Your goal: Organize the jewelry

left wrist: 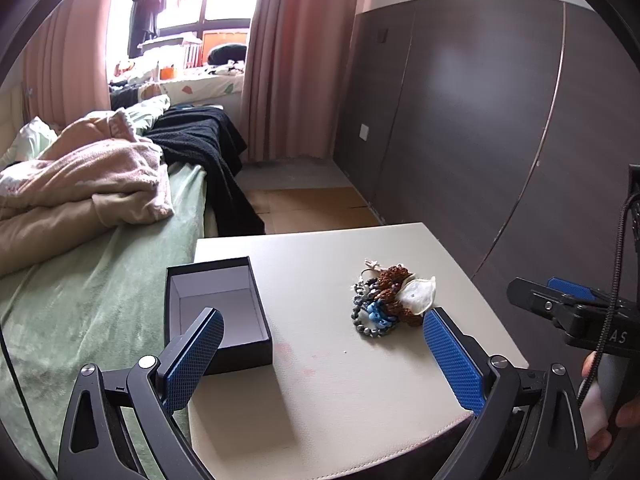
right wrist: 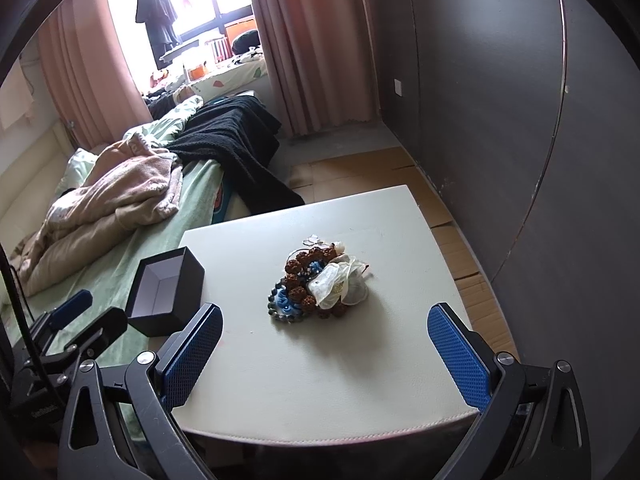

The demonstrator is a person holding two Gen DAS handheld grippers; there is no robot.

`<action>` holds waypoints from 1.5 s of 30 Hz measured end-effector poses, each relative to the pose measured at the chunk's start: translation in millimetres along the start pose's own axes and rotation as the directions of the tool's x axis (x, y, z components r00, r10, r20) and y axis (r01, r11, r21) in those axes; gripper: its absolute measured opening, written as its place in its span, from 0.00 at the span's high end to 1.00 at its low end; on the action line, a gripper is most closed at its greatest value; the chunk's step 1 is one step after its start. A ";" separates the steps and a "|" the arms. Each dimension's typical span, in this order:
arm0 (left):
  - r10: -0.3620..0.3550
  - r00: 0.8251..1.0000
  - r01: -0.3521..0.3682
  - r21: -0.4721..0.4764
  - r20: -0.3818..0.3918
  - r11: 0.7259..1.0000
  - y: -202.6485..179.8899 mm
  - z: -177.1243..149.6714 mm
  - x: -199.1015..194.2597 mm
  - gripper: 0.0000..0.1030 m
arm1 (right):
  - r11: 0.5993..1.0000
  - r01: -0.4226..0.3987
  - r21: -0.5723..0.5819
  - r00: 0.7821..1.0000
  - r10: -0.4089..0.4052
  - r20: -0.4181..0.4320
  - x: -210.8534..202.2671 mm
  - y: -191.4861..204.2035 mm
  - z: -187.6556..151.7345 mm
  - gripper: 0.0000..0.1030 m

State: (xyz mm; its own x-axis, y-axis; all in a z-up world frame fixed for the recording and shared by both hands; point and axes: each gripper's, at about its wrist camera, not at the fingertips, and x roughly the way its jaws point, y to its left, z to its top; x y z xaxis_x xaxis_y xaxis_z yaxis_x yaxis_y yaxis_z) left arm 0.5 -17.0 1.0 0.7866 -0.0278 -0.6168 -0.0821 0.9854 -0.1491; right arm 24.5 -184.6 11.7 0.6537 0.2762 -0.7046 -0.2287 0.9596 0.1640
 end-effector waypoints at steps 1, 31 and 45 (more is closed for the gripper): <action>-0.005 1.000 0.005 -0.013 -0.001 1.000 0.8 1.3 1.2 0.03 | 1.000 -0.001 0.004 1.000 0.001 0.001 0.1 -1.0 0.3 0.00; -0.091 0.983 0.094 0.010 -0.162 0.996 -42.2 7.7 110.8 0.43 | 0.900 -0.100 0.424 0.971 0.182 -0.156 88.5 -75.3 5.0 0.33; -0.057 0.970 0.051 -0.029 -0.236 0.998 -30.2 9.6 158.3 0.48 | 0.886 -0.140 0.442 0.917 0.285 -0.281 187.5 -50.2 10.1 0.80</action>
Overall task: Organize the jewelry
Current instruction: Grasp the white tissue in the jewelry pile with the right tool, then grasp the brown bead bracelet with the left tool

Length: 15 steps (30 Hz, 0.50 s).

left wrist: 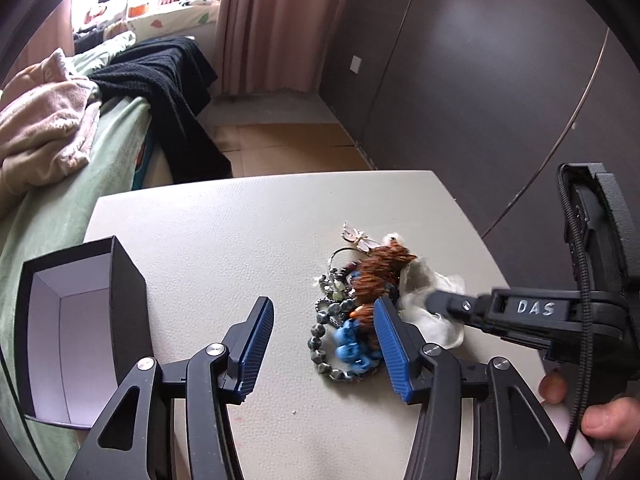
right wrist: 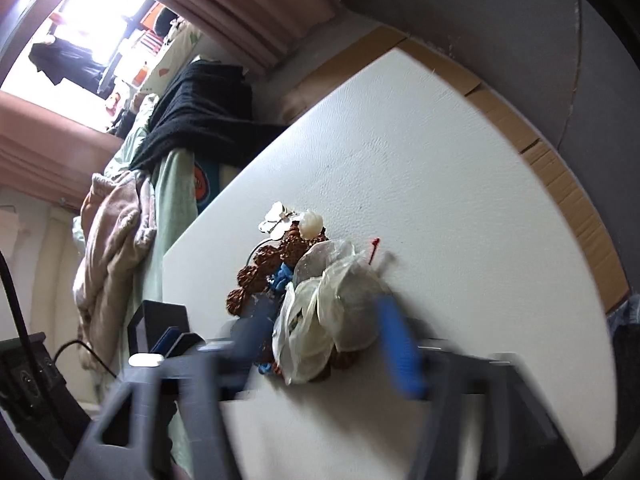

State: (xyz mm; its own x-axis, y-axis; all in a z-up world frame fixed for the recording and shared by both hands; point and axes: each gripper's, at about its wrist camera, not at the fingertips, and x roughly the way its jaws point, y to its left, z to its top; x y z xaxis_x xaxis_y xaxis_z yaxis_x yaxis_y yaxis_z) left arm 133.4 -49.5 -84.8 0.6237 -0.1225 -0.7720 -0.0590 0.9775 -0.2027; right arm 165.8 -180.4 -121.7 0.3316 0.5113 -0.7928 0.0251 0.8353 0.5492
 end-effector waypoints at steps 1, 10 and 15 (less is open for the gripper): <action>-0.001 1.000 0.001 0.002 0.002 1.000 -1.0 0.1 1.2 0.48 | 1.000 0.007 0.003 1.000 -0.007 -0.007 1.7 -4.2 1.1 0.90; -0.015 1.000 0.016 0.022 -0.004 1.000 -22.6 -0.2 13.4 0.48 | 0.998 -0.056 0.025 0.996 0.055 0.068 -28.5 -8.8 1.7 0.96; 0.025 0.999 -0.024 0.054 -0.021 0.998 -31.3 -5.0 22.3 0.48 | 0.996 -0.073 0.048 0.992 0.067 0.110 -51.1 -19.7 5.0 0.96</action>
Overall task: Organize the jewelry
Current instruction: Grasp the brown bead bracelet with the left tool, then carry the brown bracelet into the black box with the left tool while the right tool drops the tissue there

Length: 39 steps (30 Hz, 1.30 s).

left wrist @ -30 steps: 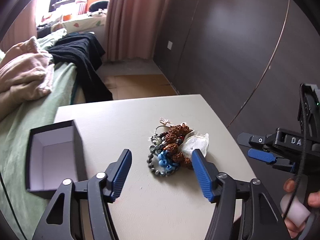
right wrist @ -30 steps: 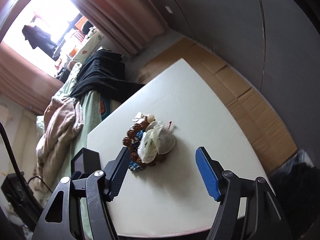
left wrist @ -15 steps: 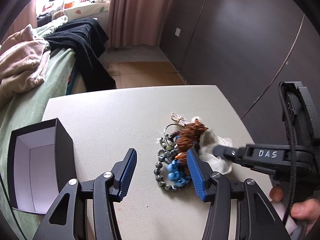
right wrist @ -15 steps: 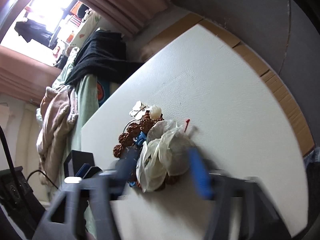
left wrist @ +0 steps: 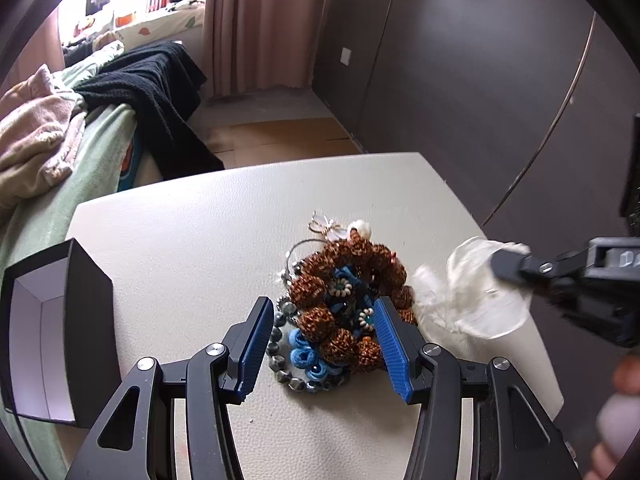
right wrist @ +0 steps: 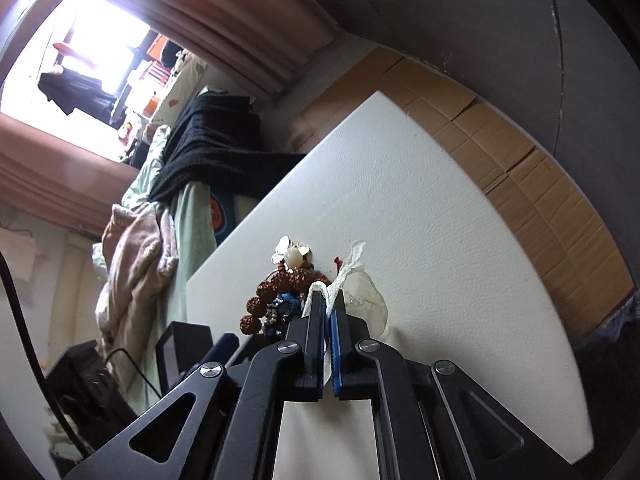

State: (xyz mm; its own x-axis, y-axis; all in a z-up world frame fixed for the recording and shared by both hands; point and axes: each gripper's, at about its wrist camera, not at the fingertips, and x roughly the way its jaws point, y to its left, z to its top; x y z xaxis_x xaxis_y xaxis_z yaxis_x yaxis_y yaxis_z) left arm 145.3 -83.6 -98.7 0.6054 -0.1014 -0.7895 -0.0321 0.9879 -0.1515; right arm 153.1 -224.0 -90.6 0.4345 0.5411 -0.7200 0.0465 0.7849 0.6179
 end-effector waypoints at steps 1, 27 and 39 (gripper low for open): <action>-0.003 1.000 0.003 0.001 -0.003 1.000 -1.0 -0.7 1.7 0.48 | 1.000 0.001 0.004 1.000 -0.001 0.005 -3.9 -2.3 0.5 0.96; -0.149 0.976 0.166 -0.103 0.157 0.981 18.9 -10.2 -67.0 0.81 | 0.997 -0.079 0.013 0.997 0.079 0.019 -36.2 -3.4 -19.0 0.96; -0.155 0.949 0.211 -0.187 0.274 0.959 60.1 -10.9 -114.6 0.81 | 0.979 -0.181 -0.098 0.981 0.186 0.048 -40.0 33.2 -33.5 0.96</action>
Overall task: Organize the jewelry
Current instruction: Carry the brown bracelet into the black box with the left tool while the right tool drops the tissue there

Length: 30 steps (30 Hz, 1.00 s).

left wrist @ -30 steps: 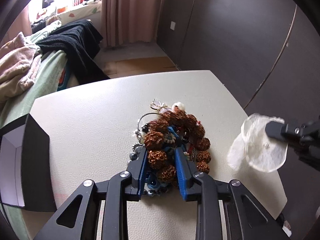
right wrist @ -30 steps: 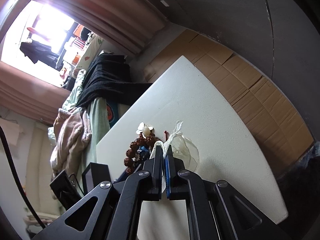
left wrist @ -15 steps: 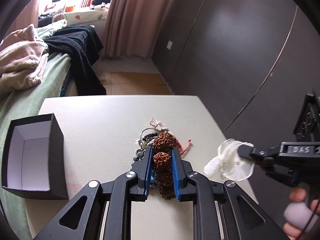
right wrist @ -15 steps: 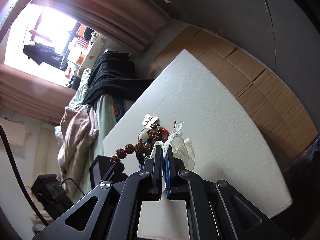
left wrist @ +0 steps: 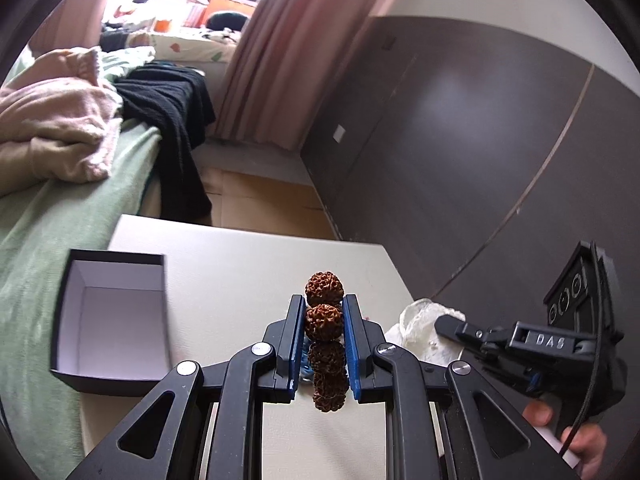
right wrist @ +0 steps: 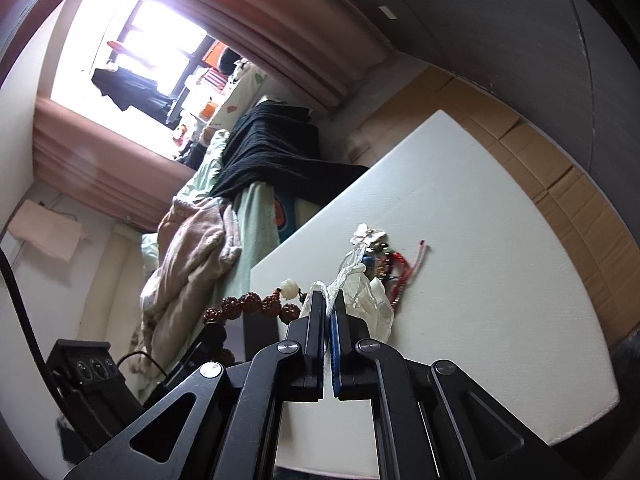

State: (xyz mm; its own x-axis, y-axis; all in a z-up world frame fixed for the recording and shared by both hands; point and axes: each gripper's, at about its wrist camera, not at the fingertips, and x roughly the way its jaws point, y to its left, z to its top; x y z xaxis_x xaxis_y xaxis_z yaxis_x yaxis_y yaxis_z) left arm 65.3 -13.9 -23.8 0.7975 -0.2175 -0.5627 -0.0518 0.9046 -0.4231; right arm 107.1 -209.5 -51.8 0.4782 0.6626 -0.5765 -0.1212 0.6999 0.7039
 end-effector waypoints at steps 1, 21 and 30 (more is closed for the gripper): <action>0.003 1.000 -0.003 -0.010 0.006 1.000 3.5 1.7 -3.3 0.81 | 1.000 -0.005 -0.007 1.000 0.005 0.000 2.0 3.0 -0.9 0.96; 0.098 0.984 -0.073 -0.166 0.148 0.983 76.0 27.9 -68.0 0.81 | 0.969 -0.187 -0.160 0.982 0.177 -0.069 67.3 86.7 -33.2 0.96; 0.167 0.967 -0.124 -0.218 0.191 0.968 100.4 35.1 -84.8 0.81 | 0.946 -0.257 -0.198 0.963 0.233 -0.134 104.6 120.4 -50.4 0.96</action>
State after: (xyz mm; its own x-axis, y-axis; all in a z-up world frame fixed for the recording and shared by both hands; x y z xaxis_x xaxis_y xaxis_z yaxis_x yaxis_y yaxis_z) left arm 13.6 108.2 6.4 0.8778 0.0103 -0.4790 -0.2799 0.8225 -0.4951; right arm 98.8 -42.5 -48.3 0.3157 0.8372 -0.4466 -0.4097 0.5448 0.7316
